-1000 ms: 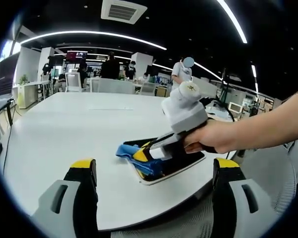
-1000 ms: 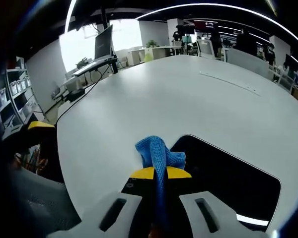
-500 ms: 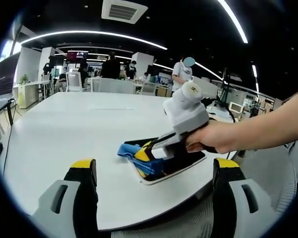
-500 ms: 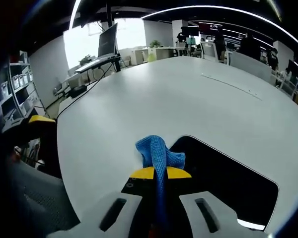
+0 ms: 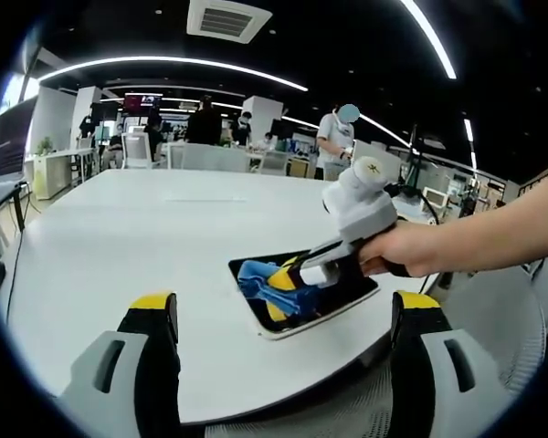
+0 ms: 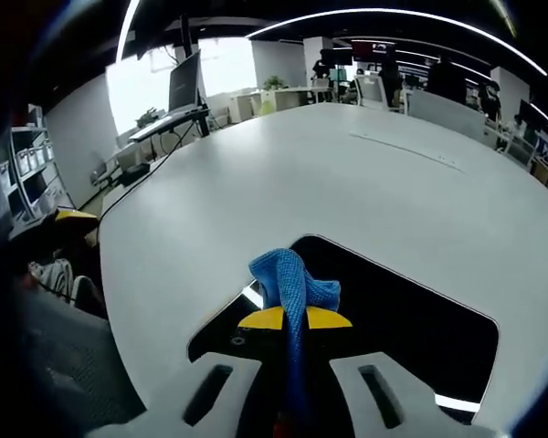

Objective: Wipe the mirror surface with the cleaning cloth until all visible marks leave the cleaned area.

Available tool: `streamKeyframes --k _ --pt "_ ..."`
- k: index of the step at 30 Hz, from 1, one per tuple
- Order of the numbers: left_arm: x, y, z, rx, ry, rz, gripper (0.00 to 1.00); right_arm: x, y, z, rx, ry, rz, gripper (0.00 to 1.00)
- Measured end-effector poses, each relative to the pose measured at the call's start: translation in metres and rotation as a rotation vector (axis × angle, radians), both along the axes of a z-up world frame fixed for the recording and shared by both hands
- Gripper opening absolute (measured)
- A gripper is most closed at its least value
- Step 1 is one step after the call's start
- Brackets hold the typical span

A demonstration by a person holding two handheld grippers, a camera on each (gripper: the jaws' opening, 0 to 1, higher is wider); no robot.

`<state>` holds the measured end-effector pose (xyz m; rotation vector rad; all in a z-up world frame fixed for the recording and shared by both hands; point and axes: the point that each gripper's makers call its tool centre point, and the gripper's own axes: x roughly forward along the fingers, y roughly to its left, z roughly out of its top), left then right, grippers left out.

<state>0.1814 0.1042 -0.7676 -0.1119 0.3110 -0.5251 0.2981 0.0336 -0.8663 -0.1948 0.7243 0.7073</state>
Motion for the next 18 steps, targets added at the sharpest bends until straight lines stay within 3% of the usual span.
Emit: streamKeyframes --k 10,18 --pt "0.001 0.001 0.001 0.0 -0.002 0.008 0.95 0.006 -0.036 -0.001 -0.012 0.002 -0.042 0.0" --pt "0.002 0.001 0.001 0.0 -0.003 0.013 0.95 -0.002 -0.051 0.004 -0.008 0.007 -0.064 0.0"
